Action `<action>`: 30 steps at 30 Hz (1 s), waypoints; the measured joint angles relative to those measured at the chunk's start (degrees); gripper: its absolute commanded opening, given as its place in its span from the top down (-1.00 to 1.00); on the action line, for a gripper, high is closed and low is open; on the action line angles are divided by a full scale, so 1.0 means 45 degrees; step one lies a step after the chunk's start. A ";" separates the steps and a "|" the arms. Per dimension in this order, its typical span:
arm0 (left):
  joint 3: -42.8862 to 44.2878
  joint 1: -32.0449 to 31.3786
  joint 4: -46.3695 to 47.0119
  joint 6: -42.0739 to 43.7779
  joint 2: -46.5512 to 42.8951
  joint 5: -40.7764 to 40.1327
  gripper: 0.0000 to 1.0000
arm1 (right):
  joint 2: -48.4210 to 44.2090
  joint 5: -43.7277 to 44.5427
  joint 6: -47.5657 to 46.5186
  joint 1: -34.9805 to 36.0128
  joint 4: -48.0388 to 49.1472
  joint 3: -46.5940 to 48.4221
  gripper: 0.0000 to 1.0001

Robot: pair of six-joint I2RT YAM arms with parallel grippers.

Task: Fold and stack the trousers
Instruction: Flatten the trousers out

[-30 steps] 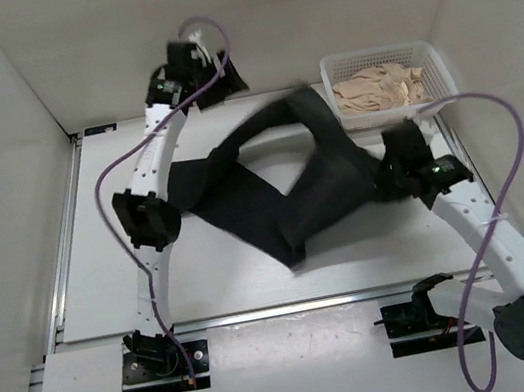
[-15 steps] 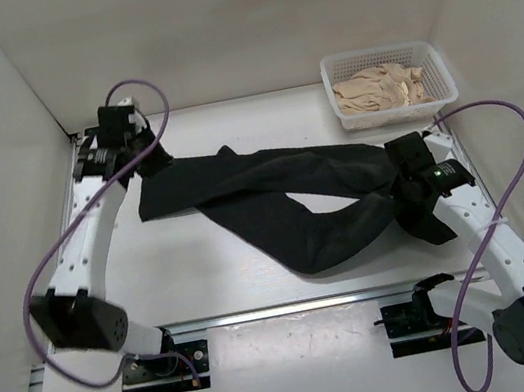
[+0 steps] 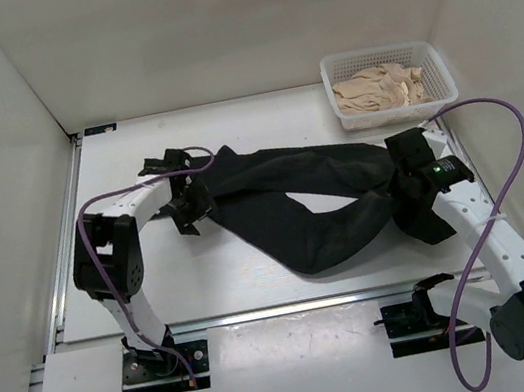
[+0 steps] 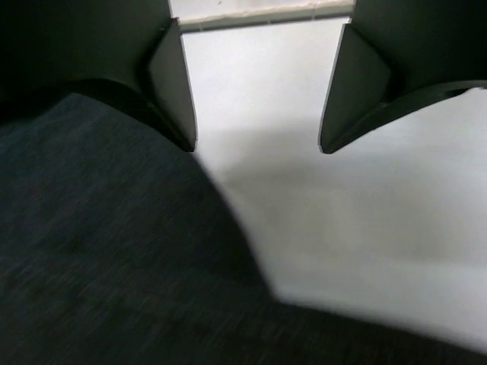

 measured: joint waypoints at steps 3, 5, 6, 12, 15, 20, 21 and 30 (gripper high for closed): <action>0.0782 -0.0044 0.0262 -0.0083 0.0690 -0.0107 -0.41 | 0.0000 -0.0146 -0.0112 -0.0078 0.0019 0.0000 1.00; 0.1263 -0.0044 0.0495 -0.0126 0.1224 -0.0243 -0.38 | 0.0000 -0.0204 -0.0160 -0.0151 0.0039 0.0000 1.00; 0.1443 -0.0039 0.0588 -0.0136 0.1501 -0.0277 -0.38 | -0.0015 -0.0257 -0.0180 -0.0209 0.0039 0.0000 1.00; 0.2492 -0.0097 0.0627 -0.0311 0.2652 -0.0563 0.79 | -0.0136 -0.0442 -0.0350 -0.0447 0.0049 0.0000 1.00; 0.3104 -0.0117 0.0403 -0.0262 0.3075 -0.0617 0.80 | -0.0136 -0.0549 -0.0466 -0.0573 0.0063 0.0000 1.00; 0.5722 0.0151 -0.1156 0.0058 0.3827 -0.1355 0.80 | 0.0350 -0.0899 -0.0714 -0.0889 0.0321 0.0345 1.00; 0.6659 0.0321 -0.1506 0.0151 0.3925 -0.1540 0.80 | 0.0763 -0.0976 -0.0792 -0.0976 0.0364 0.0709 1.00; 1.5523 0.3084 -0.3565 0.0525 0.3245 -0.1991 0.80 | 0.5178 -0.1617 -0.1234 -0.1681 0.0869 0.7354 1.00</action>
